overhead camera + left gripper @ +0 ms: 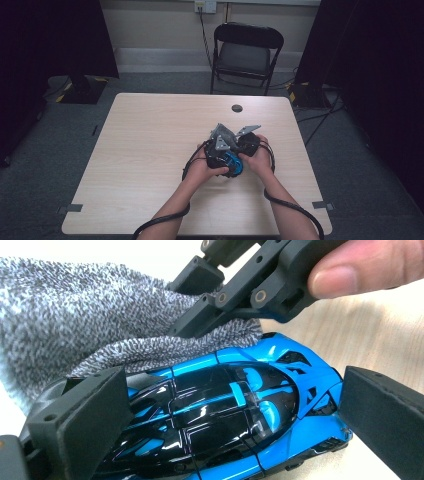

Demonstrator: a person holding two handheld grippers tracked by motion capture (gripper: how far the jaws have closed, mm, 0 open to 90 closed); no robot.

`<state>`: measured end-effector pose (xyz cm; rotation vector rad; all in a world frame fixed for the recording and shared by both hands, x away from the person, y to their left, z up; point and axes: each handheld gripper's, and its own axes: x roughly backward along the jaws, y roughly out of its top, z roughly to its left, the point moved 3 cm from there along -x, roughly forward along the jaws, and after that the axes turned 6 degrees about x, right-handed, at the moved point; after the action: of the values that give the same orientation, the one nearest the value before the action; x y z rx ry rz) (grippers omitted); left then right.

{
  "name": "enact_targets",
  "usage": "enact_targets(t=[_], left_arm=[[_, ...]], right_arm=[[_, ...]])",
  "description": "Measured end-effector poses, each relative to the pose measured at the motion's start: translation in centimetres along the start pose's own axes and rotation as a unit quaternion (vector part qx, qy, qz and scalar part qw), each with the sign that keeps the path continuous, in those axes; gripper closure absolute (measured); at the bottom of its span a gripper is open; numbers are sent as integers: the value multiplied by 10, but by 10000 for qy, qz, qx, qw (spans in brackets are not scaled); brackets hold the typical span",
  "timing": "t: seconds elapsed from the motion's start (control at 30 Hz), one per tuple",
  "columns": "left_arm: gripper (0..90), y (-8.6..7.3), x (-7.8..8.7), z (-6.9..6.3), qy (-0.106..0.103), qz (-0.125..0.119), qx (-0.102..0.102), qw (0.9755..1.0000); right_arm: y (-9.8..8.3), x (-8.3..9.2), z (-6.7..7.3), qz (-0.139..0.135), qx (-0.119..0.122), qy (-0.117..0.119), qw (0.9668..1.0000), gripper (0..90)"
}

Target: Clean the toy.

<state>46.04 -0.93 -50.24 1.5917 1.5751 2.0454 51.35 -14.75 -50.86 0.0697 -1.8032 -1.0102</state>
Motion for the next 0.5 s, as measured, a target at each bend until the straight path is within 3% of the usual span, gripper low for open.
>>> enact_targets(t=[0.2, 0.5], left_arm=[[0, 0, 0, 0, 58, 0, -17, 10000], [0, 0, 0, 0, -13, -43, 55, 10000]], right_arm=[[-2, 4, -2, 27, 154, 222, 9996, 745], [-6, 11, -3, 145, 469, 468, 9977, 769]])
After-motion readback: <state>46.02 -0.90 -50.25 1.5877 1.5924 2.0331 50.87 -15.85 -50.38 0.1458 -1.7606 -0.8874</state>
